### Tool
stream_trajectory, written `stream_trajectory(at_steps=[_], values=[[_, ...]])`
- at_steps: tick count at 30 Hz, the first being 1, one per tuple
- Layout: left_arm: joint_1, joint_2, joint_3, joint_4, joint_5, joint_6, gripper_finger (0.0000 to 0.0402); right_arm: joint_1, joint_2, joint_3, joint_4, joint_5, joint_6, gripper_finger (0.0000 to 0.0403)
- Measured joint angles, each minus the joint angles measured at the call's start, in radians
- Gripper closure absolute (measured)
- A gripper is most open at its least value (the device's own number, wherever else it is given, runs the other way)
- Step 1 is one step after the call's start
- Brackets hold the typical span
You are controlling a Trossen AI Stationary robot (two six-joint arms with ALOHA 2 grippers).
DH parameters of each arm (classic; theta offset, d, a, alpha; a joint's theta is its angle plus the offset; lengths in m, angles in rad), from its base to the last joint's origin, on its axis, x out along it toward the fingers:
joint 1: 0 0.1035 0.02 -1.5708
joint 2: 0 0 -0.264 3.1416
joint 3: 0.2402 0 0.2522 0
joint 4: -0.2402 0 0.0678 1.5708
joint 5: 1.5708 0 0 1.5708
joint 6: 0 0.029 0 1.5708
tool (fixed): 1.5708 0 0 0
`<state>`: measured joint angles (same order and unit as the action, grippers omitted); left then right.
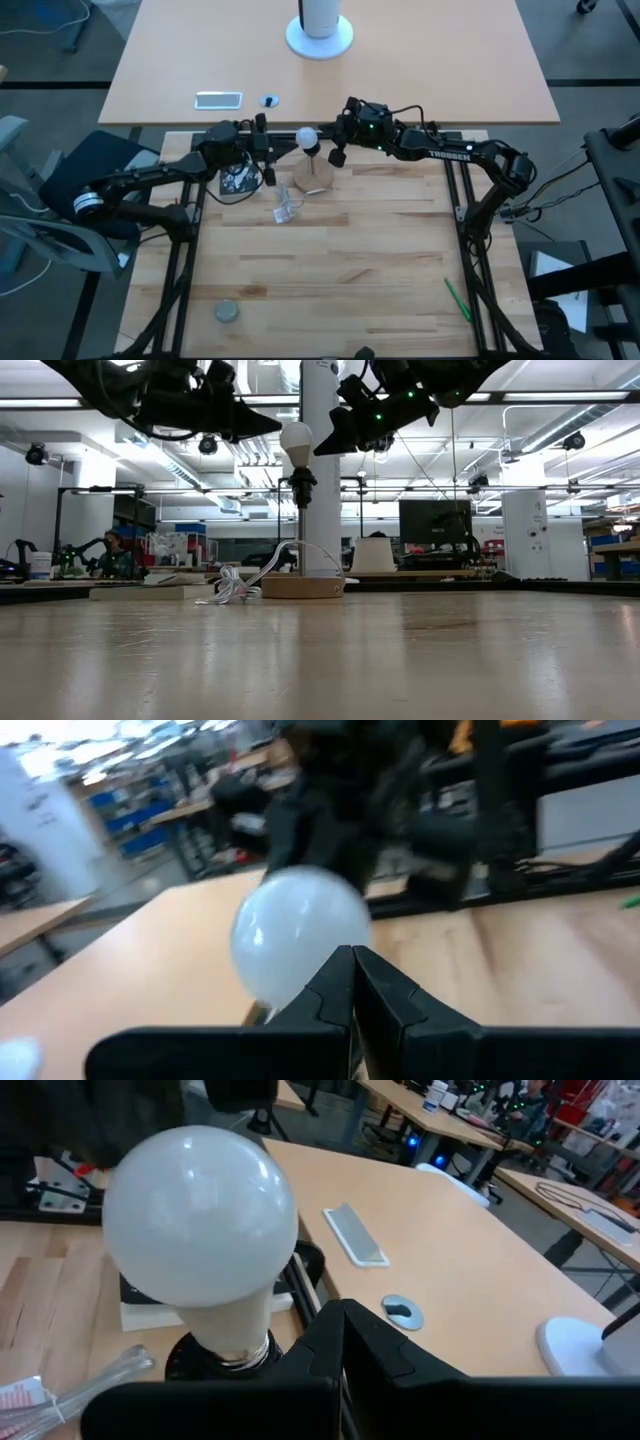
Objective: Screw lightbulb
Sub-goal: Insert the lightbulb into the lamp
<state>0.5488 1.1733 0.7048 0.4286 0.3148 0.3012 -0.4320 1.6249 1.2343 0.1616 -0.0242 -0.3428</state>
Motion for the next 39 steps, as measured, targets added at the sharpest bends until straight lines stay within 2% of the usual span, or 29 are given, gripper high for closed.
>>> stream_trajectory(at_steps=[5, 22, 39], values=[[0.002, 0.027, 0.000, 0.008, -0.082, 0.003, 0.0401, 0.000, -0.001, 0.000, 0.000, -0.005, -0.004, 0.0403], [0.001, 0.090, 0.000, 0.143, -0.096, -0.025, 0.0401, 0.016, -0.003, 0.000, 0.006, -0.003, -0.019, 0.0403], [0.002, 0.095, 0.000, 0.134, -0.144, -0.038, 0.0401, 0.025, -0.003, 0.000, -0.046, -0.011, 0.008, 0.0403]])
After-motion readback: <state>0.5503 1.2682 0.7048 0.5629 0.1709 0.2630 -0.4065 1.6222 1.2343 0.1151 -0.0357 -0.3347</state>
